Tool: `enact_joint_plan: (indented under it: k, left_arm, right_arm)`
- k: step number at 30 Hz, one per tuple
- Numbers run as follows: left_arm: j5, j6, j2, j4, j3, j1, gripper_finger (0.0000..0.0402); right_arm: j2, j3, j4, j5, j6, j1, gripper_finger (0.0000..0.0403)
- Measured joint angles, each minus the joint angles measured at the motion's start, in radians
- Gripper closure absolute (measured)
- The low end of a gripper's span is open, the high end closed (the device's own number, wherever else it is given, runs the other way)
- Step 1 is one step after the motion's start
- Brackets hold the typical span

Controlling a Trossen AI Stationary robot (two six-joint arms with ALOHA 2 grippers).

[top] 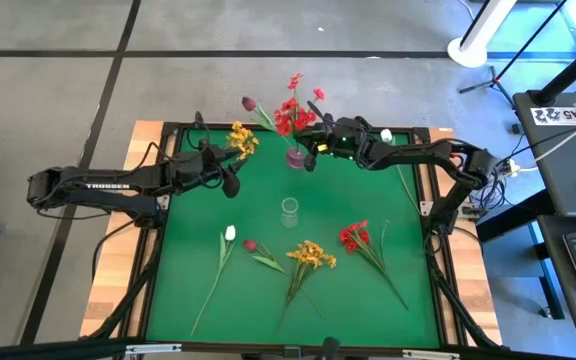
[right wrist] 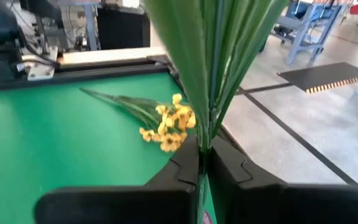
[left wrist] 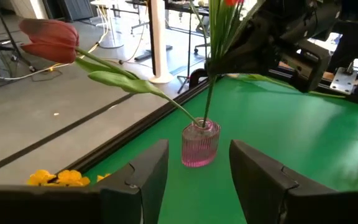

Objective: Sort flowers into vase by color
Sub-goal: Put the left red flowers into the purple vase

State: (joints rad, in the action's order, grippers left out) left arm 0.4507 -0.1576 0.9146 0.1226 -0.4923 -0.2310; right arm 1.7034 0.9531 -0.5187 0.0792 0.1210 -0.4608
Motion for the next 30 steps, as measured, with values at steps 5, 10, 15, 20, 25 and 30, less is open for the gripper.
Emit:
enact_joint_plan:
  k: [5,10,15,20,25,30]
  left_arm:
    - [-0.022,-0.026,0.000,0.004,0.000,0.000,0.0237]
    - [-0.061,-0.050,0.000,0.007,0.000,0.001,0.0237]
    - [-0.079,-0.052,0.000,0.007,0.000,0.001,0.0237]
    - [-0.079,-0.053,0.000,0.007,0.000,0.000,0.0237]
    - [-0.079,-0.053,0.000,0.007,0.000,0.000,0.0237]
    - [-0.079,-0.053,0.000,0.007,0.000,0.000,0.0237]
  right_arm:
    - [0.001,0.000,0.005,0.000,0.017,0.002,0.0338]
    - [0.001,0.001,0.022,0.000,0.016,0.002,0.0272]
    - [-0.016,0.001,0.110,-0.069,0.034,0.002,0.0210]
    - [-0.080,0.002,0.233,-0.088,0.064,0.002,0.0173]
    - [-0.167,0.002,0.358,-0.071,0.064,0.003,0.0151]
    - [-0.275,0.002,0.514,-0.069,0.064,0.003,0.0137]
